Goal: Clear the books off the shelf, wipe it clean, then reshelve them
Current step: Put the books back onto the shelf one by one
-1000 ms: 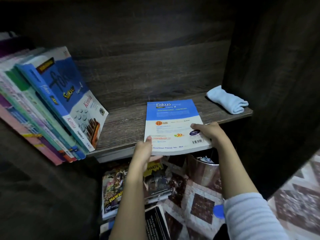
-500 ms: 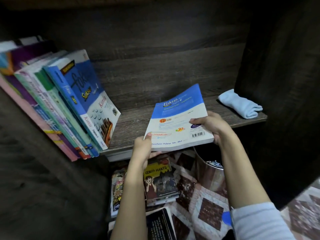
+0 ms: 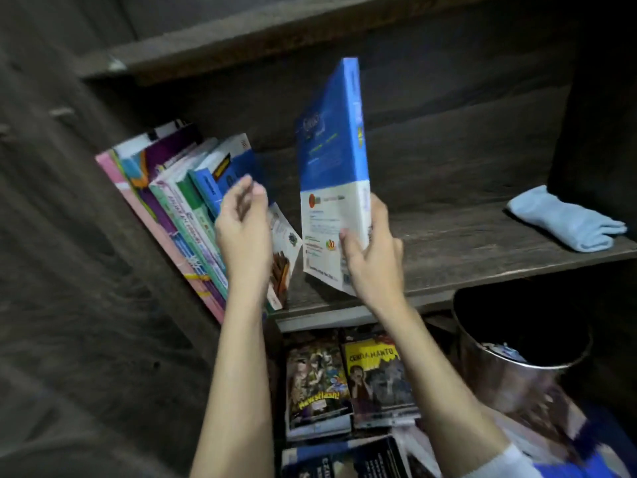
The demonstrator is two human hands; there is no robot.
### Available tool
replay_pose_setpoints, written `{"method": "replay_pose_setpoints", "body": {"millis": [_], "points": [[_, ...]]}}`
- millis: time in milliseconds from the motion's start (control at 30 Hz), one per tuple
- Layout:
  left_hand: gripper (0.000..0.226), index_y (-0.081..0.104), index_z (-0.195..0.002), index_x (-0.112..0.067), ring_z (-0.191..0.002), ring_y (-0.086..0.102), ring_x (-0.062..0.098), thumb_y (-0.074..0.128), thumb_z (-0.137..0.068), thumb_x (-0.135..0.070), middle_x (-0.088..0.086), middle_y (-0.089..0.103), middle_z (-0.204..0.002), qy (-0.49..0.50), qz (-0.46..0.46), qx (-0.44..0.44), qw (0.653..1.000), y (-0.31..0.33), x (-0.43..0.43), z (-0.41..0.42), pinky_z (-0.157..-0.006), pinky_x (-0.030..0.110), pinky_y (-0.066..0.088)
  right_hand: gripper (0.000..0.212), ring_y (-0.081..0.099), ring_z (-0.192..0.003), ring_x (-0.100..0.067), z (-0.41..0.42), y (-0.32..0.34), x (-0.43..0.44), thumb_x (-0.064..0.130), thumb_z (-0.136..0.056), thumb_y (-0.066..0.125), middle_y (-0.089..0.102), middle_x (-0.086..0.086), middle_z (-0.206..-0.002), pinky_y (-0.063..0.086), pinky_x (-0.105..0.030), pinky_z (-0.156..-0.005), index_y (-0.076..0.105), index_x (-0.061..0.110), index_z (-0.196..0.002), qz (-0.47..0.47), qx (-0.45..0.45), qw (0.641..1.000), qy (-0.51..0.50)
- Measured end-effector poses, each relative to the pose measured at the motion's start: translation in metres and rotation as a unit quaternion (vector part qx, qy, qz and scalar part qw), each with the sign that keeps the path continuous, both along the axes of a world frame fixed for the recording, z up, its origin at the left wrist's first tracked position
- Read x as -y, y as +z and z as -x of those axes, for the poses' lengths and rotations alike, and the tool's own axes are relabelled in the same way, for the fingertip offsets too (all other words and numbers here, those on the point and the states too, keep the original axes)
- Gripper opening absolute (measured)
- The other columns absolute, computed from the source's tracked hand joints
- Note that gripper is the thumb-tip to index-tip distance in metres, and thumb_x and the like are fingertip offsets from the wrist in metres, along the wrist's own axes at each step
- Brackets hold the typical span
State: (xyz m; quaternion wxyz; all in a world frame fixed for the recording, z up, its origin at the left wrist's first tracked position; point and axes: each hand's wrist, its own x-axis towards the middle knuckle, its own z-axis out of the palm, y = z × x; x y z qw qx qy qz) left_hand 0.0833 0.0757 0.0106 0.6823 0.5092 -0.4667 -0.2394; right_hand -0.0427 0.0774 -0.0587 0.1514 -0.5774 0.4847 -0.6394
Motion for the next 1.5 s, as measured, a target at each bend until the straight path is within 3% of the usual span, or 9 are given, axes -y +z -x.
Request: {"method": "replay_pose_setpoints", "body": {"millis": [133,267,433,633,733,833,1067,1267,1500], "points": [[0.06,0.036,-0.141,-0.018,-0.128,0.041,0.006,0.063,-0.089,-0.029,0.002,0.042,-0.14,-0.056,0.082,0.081,0.992,0.043,0.0,-0.002,-0.108,0.023,0.035,0.052,0.061,-0.049,-0.038,-0.046,-0.023,0.003,0.025,-0.084,0.044,0.069,-0.018,-0.072,0.045,-0.033,-0.04,0.034,0.016,-0.134,0.072,-0.12,0.99,-0.024],[0.072,0.026,-0.145,-0.023,-0.141,0.023,0.011,0.066,-0.085,-0.02,-0.002,0.028,-0.152,0.018,0.097,0.338,0.936,0.039,0.003,-0.017,-0.114,0.025,0.023,0.057,0.064,-0.053,-0.033,-0.082,-0.051,0.0,0.016,-0.076,0.045,0.072,-0.013,-0.097,0.044,-0.03,-0.038,0.035,0.013,-0.132,0.077,-0.183,0.98,-0.015],[0.059,0.041,-0.135,-0.015,-0.131,0.038,0.016,0.052,-0.079,0.002,0.005,0.041,-0.14,0.087,0.138,0.441,0.883,0.006,0.001,-0.029,-0.102,0.005,0.023,0.071,0.065,-0.067,-0.043,-0.094,-0.074,0.01,0.008,-0.075,0.064,0.066,-0.015,-0.117,0.05,-0.039,-0.048,0.028,0.02,-0.134,0.014,-0.176,0.983,0.049],[0.041,0.05,-0.118,-0.011,-0.118,0.047,0.017,0.052,-0.078,-0.005,0.005,0.049,-0.125,0.141,0.141,0.473,0.858,0.002,0.005,-0.048,-0.1,0.019,0.029,0.069,0.05,-0.119,-0.036,-0.087,-0.067,0.015,0.02,-0.09,0.055,0.033,0.005,-0.151,0.042,-0.042,-0.091,0.018,0.03,-0.148,-0.11,-0.205,0.96,0.154],[0.039,0.052,-0.116,-0.016,-0.129,0.042,0.02,0.053,-0.078,-0.011,0.0,0.052,-0.125,0.201,0.122,0.517,0.823,0.0,0.008,-0.05,-0.111,0.048,-0.004,0.096,0.043,-0.13,-0.029,-0.067,-0.066,0.025,0.023,-0.077,0.069,0.031,0.005,-0.153,0.038,-0.035,-0.1,0.006,0.046,-0.146,-0.197,-0.22,0.92,0.26],[0.039,0.051,-0.117,-0.018,-0.136,0.036,0.023,0.052,-0.078,-0.013,-0.002,0.052,-0.128,0.212,0.1,0.521,0.821,0.0,0.008,-0.053,-0.107,0.061,-0.01,0.113,0.017,-0.144,-0.016,-0.046,-0.075,0.039,0.021,-0.066,0.081,0.015,0.002,-0.158,0.022,-0.033,-0.115,0.005,0.044,-0.147,-0.267,-0.247,0.87,0.332],[0.044,0.045,-0.125,-0.022,-0.145,0.014,0.023,0.048,-0.081,-0.02,-0.002,0.043,-0.142,0.216,0.065,0.546,0.807,0.003,0.02,-0.062,-0.103,0.074,-0.003,0.115,0.025,-0.142,-0.02,-0.05,-0.087,0.048,0.055,-0.055,0.083,0.028,-0.002,-0.154,0.024,-0.039,-0.113,0.014,0.044,-0.146,-0.267,-0.307,0.874,0.266],[0.053,0.041,-0.132,-0.019,-0.14,0.025,0.019,0.052,-0.081,-0.025,-0.002,0.045,-0.138,0.221,0.051,0.547,0.806,0.003,0.021,-0.064,-0.108,0.063,-0.006,0.095,0.025,-0.139,-0.027,-0.061,-0.1,0.049,0.05,-0.062,0.08,0.035,-0.005,-0.149,0.022,-0.041,-0.112,0.032,0.04,-0.143,-0.282,-0.235,0.906,0.212],[0.048,0.047,-0.127,-0.016,-0.131,0.038,0.018,0.055,-0.081,-0.027,-0.004,0.051,-0.13,0.213,0.092,0.51,0.828,0.002,0.02,-0.069,-0.113,0.057,0.005,0.063,0.012,-0.142,-0.014,-0.061,-0.092,0.043,0.048,-0.092,0.05,0.029,0.012,-0.153,0.013,-0.032,-0.107,0.025,0.033,-0.148,-0.247,-0.36,0.883,0.172]]}}
